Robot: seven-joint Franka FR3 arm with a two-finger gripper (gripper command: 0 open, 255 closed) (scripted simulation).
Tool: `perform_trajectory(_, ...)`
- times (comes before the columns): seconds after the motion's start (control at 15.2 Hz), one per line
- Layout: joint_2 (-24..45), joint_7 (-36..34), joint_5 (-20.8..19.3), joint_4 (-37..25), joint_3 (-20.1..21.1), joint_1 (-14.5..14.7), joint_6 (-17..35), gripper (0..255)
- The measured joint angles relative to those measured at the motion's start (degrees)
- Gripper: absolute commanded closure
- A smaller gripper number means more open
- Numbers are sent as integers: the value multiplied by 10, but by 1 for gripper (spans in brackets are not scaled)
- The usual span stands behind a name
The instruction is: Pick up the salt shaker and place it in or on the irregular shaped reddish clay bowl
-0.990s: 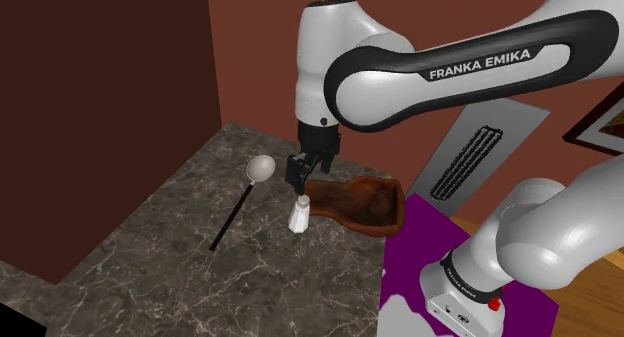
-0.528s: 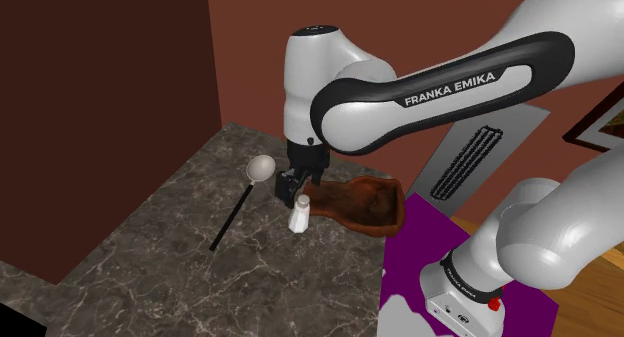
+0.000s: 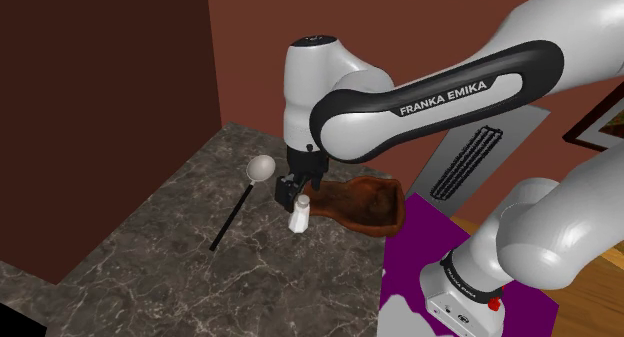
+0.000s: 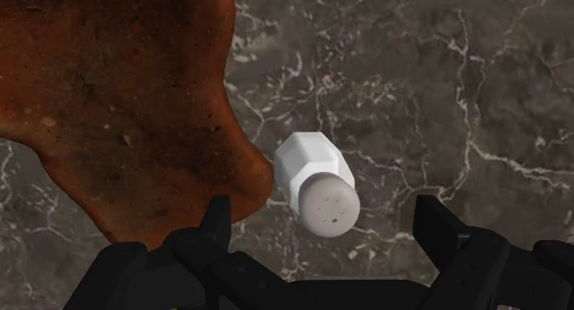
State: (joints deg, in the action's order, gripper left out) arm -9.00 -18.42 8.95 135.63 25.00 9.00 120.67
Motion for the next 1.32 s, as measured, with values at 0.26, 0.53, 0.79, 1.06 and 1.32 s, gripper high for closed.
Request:
perform_trajectory(0.26, 0, 0, 0, 0, 0, 0, 0, 255)
perform_trajectory(0.53, 0, 0, 0, 0, 0, 0, 0, 255)
perform_trajectory(0.79, -4, 1, 1, -1, 0, 0, -4, 255)
perform_trajectory(1.06, -16, 3, 3, -18, -4, 0, -34, 255)
perform_trajectory(1.32, -31, 4, 6, -36, -7, 0, -65, 255)
